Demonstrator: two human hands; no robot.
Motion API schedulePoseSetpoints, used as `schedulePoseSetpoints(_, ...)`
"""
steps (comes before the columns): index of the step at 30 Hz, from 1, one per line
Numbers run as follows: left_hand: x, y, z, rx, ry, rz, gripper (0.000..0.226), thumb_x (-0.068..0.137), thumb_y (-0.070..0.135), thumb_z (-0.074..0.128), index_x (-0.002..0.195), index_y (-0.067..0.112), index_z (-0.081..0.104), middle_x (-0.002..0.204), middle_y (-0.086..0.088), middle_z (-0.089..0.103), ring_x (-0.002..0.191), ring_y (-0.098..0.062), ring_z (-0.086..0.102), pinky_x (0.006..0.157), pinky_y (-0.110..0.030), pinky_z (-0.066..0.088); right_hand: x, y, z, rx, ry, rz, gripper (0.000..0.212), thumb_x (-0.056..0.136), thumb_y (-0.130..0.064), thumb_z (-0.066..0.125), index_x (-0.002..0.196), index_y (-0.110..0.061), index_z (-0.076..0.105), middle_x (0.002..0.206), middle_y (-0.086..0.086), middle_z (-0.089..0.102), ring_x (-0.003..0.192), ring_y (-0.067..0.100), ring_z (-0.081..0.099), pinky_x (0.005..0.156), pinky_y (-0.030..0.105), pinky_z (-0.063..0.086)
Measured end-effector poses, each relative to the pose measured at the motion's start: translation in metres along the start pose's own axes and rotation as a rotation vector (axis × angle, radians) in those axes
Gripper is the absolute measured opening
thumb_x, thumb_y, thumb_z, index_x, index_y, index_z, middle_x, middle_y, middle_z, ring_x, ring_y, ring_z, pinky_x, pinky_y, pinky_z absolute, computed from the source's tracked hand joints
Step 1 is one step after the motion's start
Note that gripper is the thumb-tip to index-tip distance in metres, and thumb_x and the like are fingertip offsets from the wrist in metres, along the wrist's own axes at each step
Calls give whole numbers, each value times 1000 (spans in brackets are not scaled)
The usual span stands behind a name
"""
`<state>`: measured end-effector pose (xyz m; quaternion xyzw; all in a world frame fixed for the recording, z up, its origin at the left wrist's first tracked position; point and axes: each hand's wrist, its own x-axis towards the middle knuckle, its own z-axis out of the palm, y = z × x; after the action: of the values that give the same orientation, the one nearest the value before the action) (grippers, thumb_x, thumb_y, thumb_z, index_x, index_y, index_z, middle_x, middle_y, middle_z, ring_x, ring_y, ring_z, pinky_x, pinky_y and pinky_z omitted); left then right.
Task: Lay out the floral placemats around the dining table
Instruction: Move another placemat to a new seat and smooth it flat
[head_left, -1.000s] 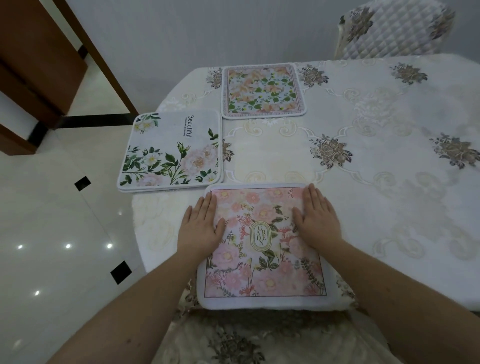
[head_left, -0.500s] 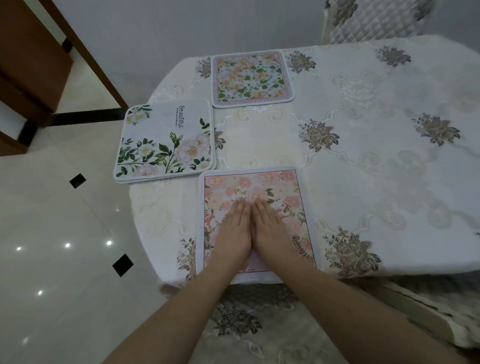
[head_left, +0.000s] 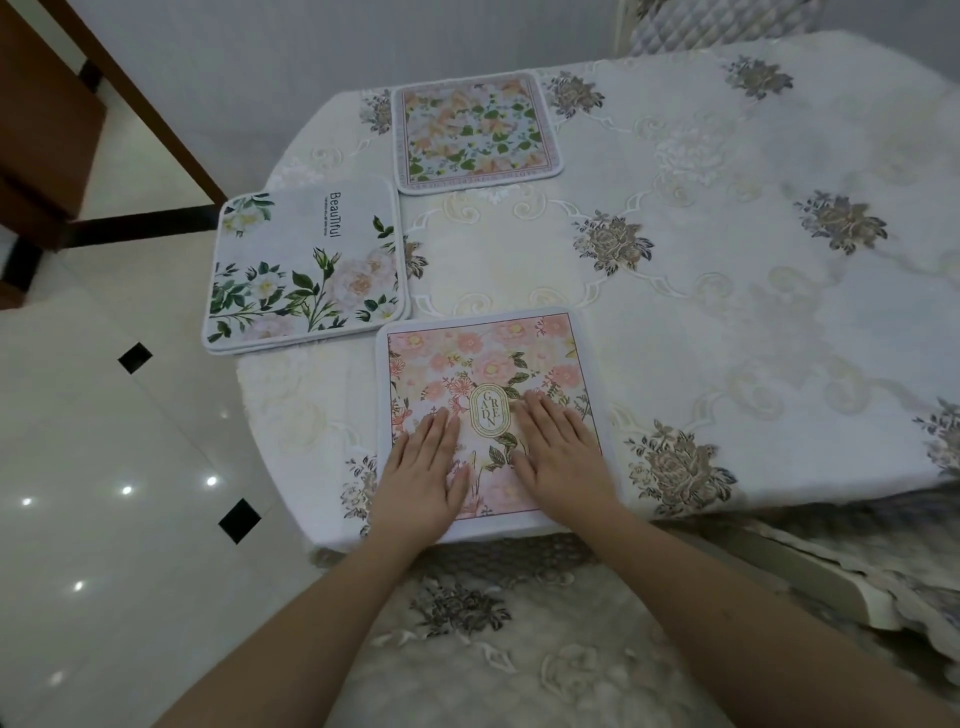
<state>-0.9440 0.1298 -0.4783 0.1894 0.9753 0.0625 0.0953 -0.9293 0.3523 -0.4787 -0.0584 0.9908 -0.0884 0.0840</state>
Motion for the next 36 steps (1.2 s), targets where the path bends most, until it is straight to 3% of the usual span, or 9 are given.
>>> schedulePoseSetpoints(3,-17,-16,-1,32,-19,-4,64,102,51,17,158,22,6,165,5,2,153,-14,2,123,-35,0,-11,19,-1,0,-24,0,65,101,-52,13,158,-20,7,165,-2,4,152,14,1,123,38,2)
schedulePoseSetpoints(7,-30,-30,-4,35,-56,5,67,100,57,8,158,25,-3,165,7,-7,152,-11,-10,122,-30,-8,-22,40,-4,-28,-43,13,68,98,-57,1,156,-22,-4,164,-5,-7,151,11,-11,121,32,-11)
schedulePoseSetpoints(13,-29,-29,-14,32,-138,30,68,99,58,2,154,23,-17,163,4,-21,147,-11,-24,120,-31,-12,-27,48,-13,-34,-114,-3,68,98,-54,0,155,-19,-11,164,-3,-14,148,9,-17,120,31,-11)
schedulePoseSetpoints(16,-24,-14,-17,44,-194,-49,65,101,53,2,152,20,-21,161,-2,-25,146,-15,-25,117,-32,-14,-21,30,-21,-3,-179,59,69,102,-49,10,156,-11,-9,164,7,-14,151,18,-13,122,35,-5)
schedulePoseSetpoints(19,-22,14,-20,-61,-188,-156,72,95,61,-10,153,20,-17,158,-1,-26,143,-16,-26,116,-35,-15,-22,-9,-24,120,-139,134,69,102,-47,19,157,-12,-6,165,12,-8,152,25,-7,122,41,1)
schedulePoseSetpoints(24,-36,31,-7,-27,-202,-119,62,102,55,2,150,28,-24,160,4,-29,145,-15,-29,117,-35,-19,-43,-59,0,78,-190,70,69,102,-55,11,155,-19,-15,161,5,-24,149,21,-21,121,41,-12)
schedulePoseSetpoints(30,-48,-11,-17,178,-263,11,74,89,69,-8,149,31,-29,156,6,-35,146,-16,-29,119,-37,-14,-39,-11,-7,-24,-260,-106,68,97,-64,0,148,-30,-28,159,-2,-30,146,17,-26,120,41,-12)
schedulePoseSetpoints(33,-61,-35,-25,240,-273,14,68,95,63,-3,147,29,-31,157,4,-33,149,-17,-23,121,-37,-10,-48,27,-18,-51,-312,-20,69,94,-66,-2,146,-29,-29,155,0,-35,145,20,-28,120,43,-11)
schedulePoseSetpoints(36,-75,-51,-34,325,-275,-5,65,90,55,-15,145,25,-30,159,4,-29,151,-18,-17,121,-38,-10,-61,47,-28,-91,-365,81,68,99,-60,2,151,-25,-24,156,1,-32,147,20,-23,118,42,-10)
